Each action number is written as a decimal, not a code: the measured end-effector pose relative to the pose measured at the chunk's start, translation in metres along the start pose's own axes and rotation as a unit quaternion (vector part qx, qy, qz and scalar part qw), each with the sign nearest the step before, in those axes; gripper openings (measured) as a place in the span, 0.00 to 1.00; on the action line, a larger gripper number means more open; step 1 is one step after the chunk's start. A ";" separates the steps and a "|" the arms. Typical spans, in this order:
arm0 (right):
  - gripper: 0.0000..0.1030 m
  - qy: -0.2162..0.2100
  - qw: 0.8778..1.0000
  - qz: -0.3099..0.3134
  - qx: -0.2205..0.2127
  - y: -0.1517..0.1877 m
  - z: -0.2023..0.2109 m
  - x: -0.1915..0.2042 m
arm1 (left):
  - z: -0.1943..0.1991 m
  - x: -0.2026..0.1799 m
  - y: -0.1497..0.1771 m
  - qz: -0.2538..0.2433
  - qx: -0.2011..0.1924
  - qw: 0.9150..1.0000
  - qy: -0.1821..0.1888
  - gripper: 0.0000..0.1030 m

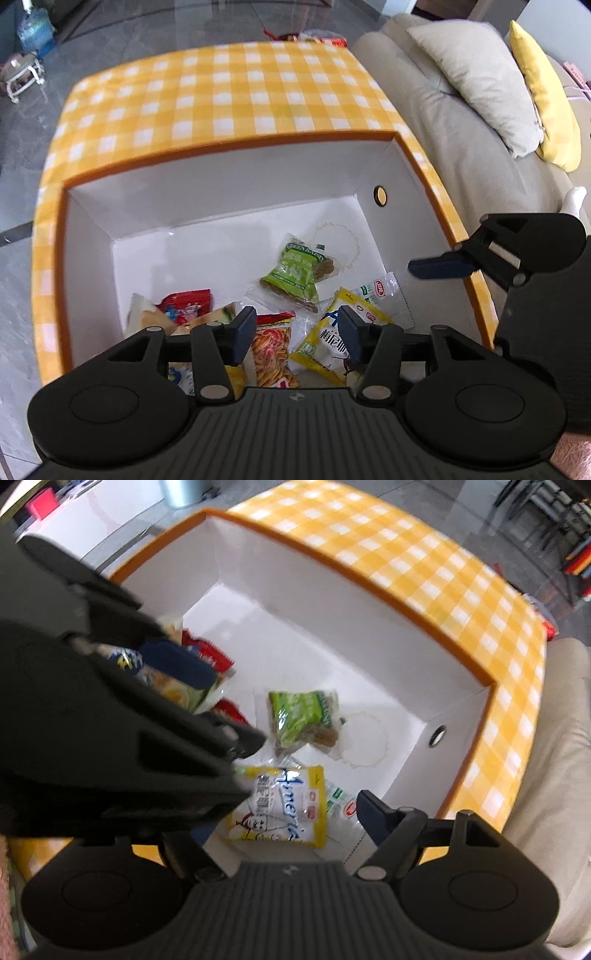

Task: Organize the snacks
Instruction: 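Withdraw both grippers from the box back toward the table snacks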

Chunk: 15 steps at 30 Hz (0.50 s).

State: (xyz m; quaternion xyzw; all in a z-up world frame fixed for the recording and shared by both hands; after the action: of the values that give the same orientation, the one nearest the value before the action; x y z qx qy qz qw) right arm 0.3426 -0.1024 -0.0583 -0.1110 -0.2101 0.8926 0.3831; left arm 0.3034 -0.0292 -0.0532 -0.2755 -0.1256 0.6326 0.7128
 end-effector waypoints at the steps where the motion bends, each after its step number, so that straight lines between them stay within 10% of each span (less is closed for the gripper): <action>1: 0.73 0.011 1.000 -0.003 -0.010 -0.001 0.003 0.001 | 0.005 0.000 0.000 0.001 -0.007 1.000 -0.004 0.59; 15: 0.74 0.058 0.992 -0.074 -0.079 0.021 0.037 0.020 | 0.065 0.012 0.042 0.006 -0.048 0.998 -0.036 0.61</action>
State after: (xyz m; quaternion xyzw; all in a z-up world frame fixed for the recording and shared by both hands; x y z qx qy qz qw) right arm 0.3025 -0.1112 -0.0363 -0.1767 -0.2653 0.8345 0.4494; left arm 0.2366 0.0000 -0.0252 -0.2874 -0.1794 0.6393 0.6903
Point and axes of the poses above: each gripper's, at about its wrist camera, not at the fingertips, and z roughly against the way its jaws point, x to its left, y to its underside, the point moved 3 cm from there along -z, roughly the way its jaws point, and after that the axes turned 13 degrees about -x, right-handed, at the moved point
